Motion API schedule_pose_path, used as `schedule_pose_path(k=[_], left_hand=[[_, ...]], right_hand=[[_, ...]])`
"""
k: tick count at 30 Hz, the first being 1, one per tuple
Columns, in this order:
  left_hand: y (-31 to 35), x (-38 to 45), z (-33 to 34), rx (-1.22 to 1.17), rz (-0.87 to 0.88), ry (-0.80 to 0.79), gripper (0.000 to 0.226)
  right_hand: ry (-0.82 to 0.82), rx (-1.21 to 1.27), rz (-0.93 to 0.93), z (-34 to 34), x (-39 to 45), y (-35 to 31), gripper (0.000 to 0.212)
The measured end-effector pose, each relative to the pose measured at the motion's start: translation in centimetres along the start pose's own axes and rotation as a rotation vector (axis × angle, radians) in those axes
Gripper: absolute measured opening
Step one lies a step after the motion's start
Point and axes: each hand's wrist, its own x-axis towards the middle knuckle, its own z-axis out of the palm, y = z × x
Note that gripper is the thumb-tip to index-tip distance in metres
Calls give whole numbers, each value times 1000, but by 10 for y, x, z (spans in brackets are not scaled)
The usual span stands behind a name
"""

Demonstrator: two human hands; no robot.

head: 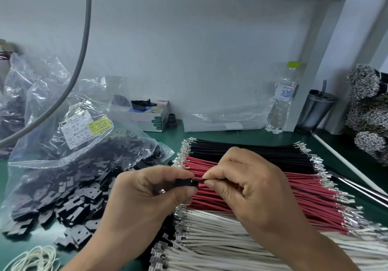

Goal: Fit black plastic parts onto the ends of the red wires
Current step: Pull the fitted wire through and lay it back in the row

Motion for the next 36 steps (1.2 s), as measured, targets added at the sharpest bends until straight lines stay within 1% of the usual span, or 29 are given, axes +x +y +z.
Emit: schedule_pose_path(k=[2, 6, 11, 13, 16, 18, 19, 21, 23, 25, 27, 30, 32, 36], left_hand=[[0, -2, 2, 2, 5, -12, 22], [1, -3, 5, 13, -7, 16, 22], [4, -5, 8, 111, 10, 21, 25], [5, -6, 10, 143, 21, 27, 28], [6, -9, 10, 178, 33, 2, 27], [3, -8, 9, 225, 16, -21, 36], [1, -8, 10, 218, 5, -15, 38], [-1, -5, 13, 187, 3, 21, 37], [-2, -2, 17, 165, 27, 44, 32], [-4, 0, 18, 96, 21, 76, 26], [-5, 1, 16, 15, -1, 111, 23], [-6, 4, 16, -20, -21, 128, 21], [-5, 5, 16, -39, -23, 119, 22], [-4, 5, 14, -72, -30, 134, 22]], right_hand=[[10, -4, -16, 3, -1, 1, 13], [26, 20, -24, 8, -2, 2, 22], [23, -43, -83, 7, 1, 2, 22], [26, -38, -100, 5, 1, 3, 21], [8, -53, -129, 6, -1, 4, 15], [-3, -78, -134, 6, -2, 6, 12], [9, -94, -124, 5, -2, 7, 12], [86, -159, -120, 1, 0, 11, 15], [190, -240, -170, -2, 0, 12, 10], [230, -286, -241, 0, -4, 8, 5], [135, -332, -266, 7, -7, 5, 8], [-74, -406, -140, 13, -5, 5, 7], [-119, -390, -84, 14, -4, 5, 6], [-135, -332, -57, 12, -4, 4, 14]])
